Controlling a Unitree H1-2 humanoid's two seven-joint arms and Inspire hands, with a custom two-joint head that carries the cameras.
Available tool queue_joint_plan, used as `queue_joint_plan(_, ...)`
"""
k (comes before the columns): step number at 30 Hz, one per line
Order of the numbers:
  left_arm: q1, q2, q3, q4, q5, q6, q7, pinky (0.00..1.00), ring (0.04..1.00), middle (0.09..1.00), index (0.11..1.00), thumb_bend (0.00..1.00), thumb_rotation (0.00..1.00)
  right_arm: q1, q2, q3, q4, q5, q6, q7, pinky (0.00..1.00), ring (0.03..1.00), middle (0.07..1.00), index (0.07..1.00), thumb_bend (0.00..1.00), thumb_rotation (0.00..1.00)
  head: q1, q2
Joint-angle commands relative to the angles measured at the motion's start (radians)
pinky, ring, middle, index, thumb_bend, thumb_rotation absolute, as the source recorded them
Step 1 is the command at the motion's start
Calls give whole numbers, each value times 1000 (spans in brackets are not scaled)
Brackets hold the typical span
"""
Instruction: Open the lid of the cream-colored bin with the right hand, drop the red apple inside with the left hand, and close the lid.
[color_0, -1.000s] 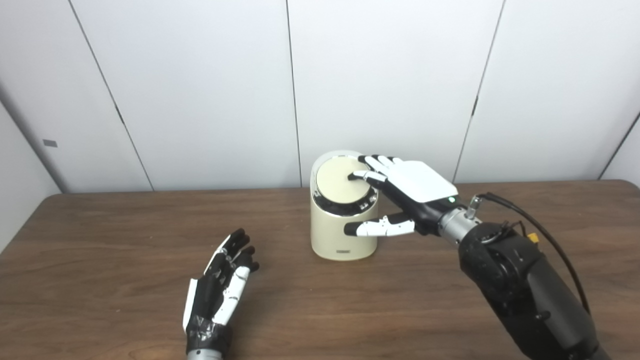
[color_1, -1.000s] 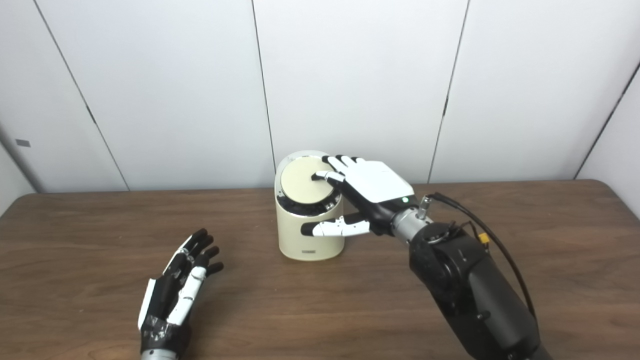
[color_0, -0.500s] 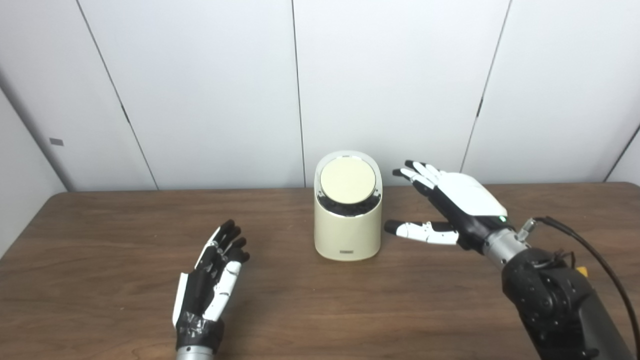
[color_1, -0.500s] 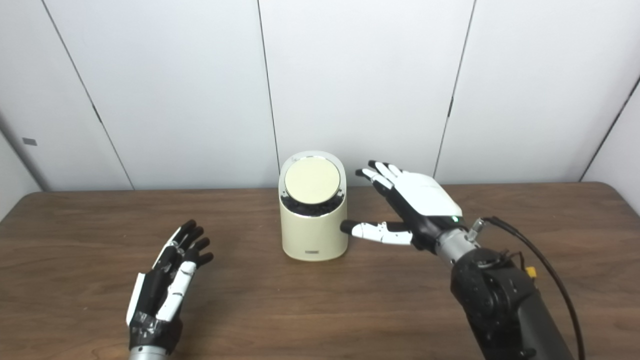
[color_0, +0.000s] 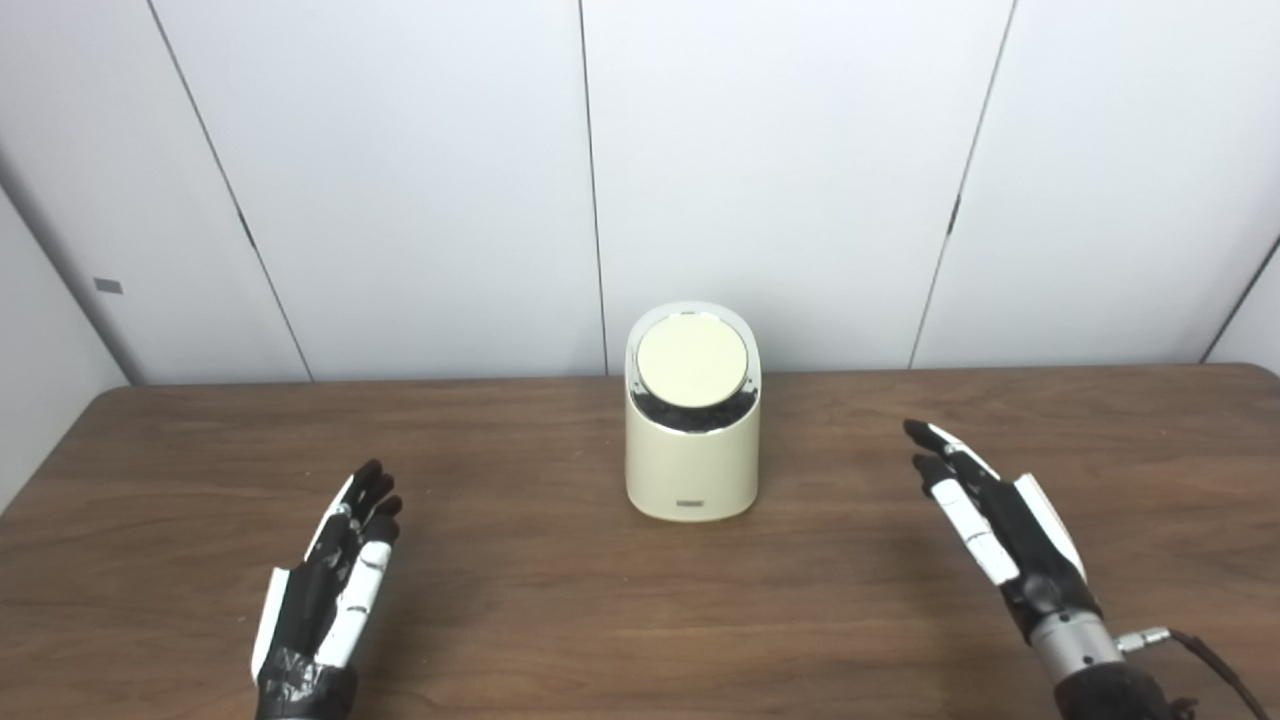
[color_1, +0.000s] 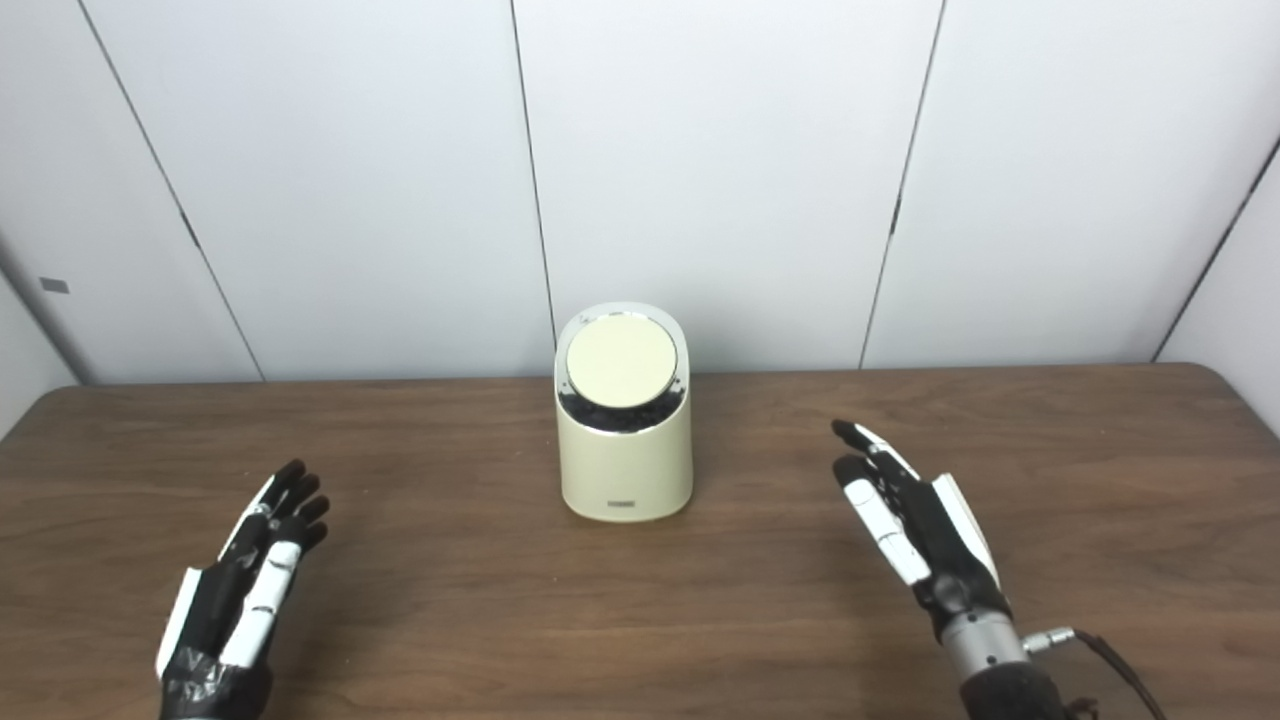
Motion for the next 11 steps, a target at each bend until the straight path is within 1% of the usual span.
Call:
queue_joint_plan(1,7,15,1,-29,22,-27,-3,905,915,933,954,436,668,0,-9,-4,-24,56,-68,-16,927,982,986,959,506,1000,-5,4)
queue_joint_plan(3,21,13,2,-18,21,-42,-8,909,917,932,943,432,637,24,-2,9,-36,56,-69,-32,946,990,990,964,533,1000,-5,5)
queue_joint_plan(4,31,15,-1,-10,22,-50,-14,919,923,937,946,430,639,42,5,15,-42,51,-70,-44,949,989,986,961,556,1000,-5,7)
queue_joint_plan(7,53,16,-9,7,38,-59,-19,905,915,942,950,408,638,83,13,41,-57,8,-69,-85,954,985,985,964,628,1000,-5,9)
queue_joint_plan(11,64,10,-16,59,61,-111,-15,898,901,929,944,417,621,116,13,74,-59,-38,-93,-133,939,967,972,958,611,1000,-7,14)
